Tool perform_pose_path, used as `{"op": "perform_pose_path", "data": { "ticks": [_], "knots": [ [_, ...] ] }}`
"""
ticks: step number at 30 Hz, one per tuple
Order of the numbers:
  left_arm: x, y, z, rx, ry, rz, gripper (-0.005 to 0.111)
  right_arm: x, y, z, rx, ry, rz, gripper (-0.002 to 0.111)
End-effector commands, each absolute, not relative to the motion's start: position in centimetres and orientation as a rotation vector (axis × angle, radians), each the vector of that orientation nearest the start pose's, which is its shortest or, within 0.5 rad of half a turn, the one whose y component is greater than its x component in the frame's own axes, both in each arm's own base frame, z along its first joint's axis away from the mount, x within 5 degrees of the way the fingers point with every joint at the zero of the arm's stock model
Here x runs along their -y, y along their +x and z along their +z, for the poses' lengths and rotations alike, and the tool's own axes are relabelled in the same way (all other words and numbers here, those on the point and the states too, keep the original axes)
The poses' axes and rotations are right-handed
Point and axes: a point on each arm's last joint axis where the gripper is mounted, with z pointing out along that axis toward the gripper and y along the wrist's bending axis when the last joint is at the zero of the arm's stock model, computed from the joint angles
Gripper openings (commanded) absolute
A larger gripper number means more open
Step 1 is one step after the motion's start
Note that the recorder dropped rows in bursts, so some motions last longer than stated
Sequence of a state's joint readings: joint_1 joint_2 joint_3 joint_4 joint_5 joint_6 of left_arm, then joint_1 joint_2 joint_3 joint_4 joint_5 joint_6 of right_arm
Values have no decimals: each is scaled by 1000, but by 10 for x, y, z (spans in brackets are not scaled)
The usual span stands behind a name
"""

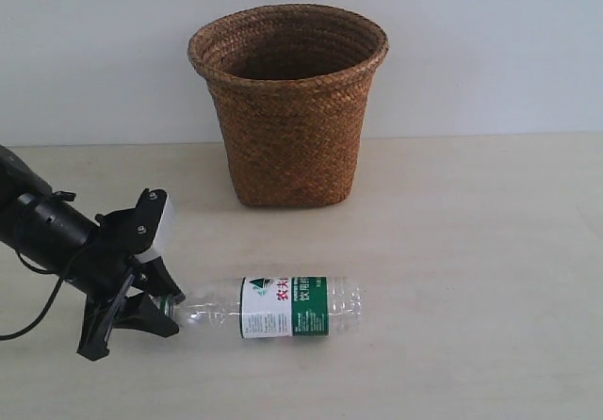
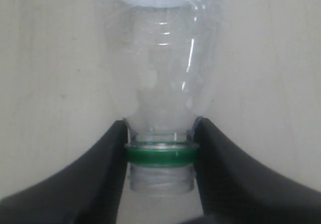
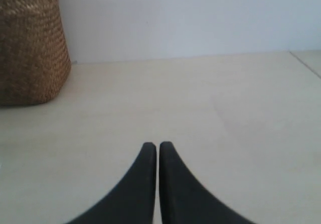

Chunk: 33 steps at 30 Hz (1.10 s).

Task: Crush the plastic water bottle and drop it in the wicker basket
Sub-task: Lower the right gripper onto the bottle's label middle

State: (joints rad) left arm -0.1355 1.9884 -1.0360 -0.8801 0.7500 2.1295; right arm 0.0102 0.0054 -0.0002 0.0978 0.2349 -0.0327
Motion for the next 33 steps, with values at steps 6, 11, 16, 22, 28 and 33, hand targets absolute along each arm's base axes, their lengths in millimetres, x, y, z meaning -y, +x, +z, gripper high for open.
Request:
{"op": "perform_pose_path", "data": {
  "ticks": [6, 11, 16, 22, 28, 33],
  "knots": [
    [96, 332, 115, 2460, -2549, 651, 4, 4, 46, 253, -1113, 286, 379, 0],
    [96, 332, 115, 2468, -2538, 653, 4, 0, 65, 321, -1093, 184, 313, 0],
    [96, 333, 115, 2483, -2535, 645, 4, -2, 130, 368, -1185, 188, 303, 0],
    [96, 336, 115, 2524, -2525, 606, 4, -6, 201, 343, -1567, 59, 146, 0],
    [95, 336, 115, 2527, -2525, 598, 4, -3, 247, 306, -2056, 55, 7, 0],
    [95, 336, 115, 2527, -2525, 597, 4, -39, 265, 283, -2404, -209, -33, 0]
  ]
}}
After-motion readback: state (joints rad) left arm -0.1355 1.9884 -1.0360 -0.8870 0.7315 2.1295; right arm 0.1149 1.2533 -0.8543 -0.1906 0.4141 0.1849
